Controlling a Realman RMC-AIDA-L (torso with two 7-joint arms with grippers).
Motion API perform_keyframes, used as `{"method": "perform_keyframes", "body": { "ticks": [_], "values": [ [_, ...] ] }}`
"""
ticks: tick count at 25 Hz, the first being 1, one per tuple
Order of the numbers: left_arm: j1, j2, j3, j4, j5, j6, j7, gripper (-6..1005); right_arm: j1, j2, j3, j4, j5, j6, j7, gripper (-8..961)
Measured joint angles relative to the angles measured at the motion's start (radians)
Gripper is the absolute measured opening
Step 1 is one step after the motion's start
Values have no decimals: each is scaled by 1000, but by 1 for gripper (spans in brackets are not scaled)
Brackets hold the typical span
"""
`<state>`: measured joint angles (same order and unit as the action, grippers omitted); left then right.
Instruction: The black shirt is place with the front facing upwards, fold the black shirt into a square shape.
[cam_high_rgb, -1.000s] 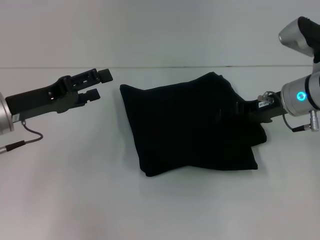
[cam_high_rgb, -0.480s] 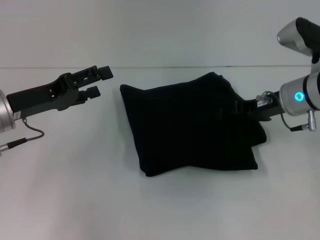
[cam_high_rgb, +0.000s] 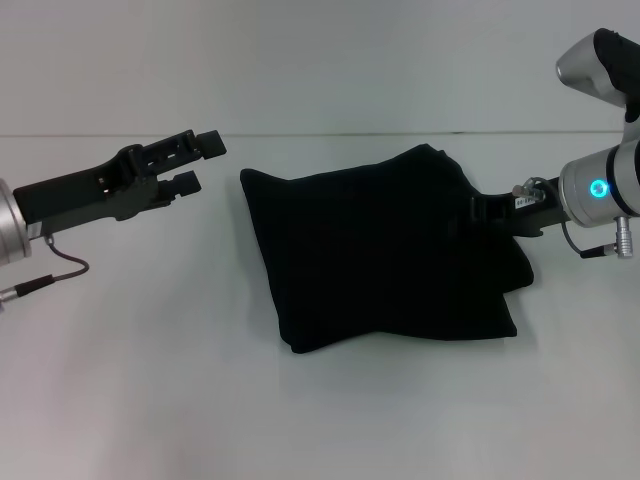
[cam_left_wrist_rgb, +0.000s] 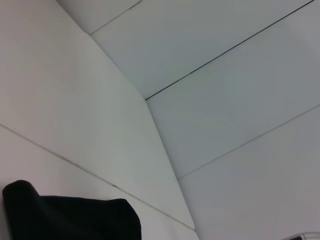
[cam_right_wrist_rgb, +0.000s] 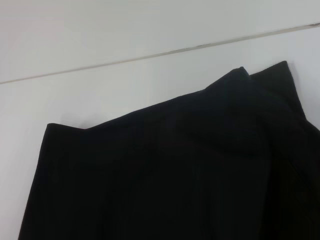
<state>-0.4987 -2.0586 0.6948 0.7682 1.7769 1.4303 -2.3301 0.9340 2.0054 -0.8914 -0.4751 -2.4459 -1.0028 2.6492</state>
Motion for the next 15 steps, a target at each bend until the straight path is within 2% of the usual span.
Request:
{"method": "perform_keyframes", "body": {
  "ticks": [1, 4, 10, 15],
  "values": [
    [0, 0, 0, 0, 0, 0, 0, 962, 0, 0, 0, 1, 0, 0, 0, 317],
    [0, 0, 0, -6, 0, 0, 0, 961, 0, 0, 1, -1, 0, 1, 0, 88],
    [0, 0, -9, -9, 0, 0, 0, 961, -1, 1, 0, -30, 0, -5, -23, 60],
    [0, 0, -26, -9, -2, 2, 0, 961, 3, 5, 0, -203, 0, -84, -3, 60]
  ]
}}
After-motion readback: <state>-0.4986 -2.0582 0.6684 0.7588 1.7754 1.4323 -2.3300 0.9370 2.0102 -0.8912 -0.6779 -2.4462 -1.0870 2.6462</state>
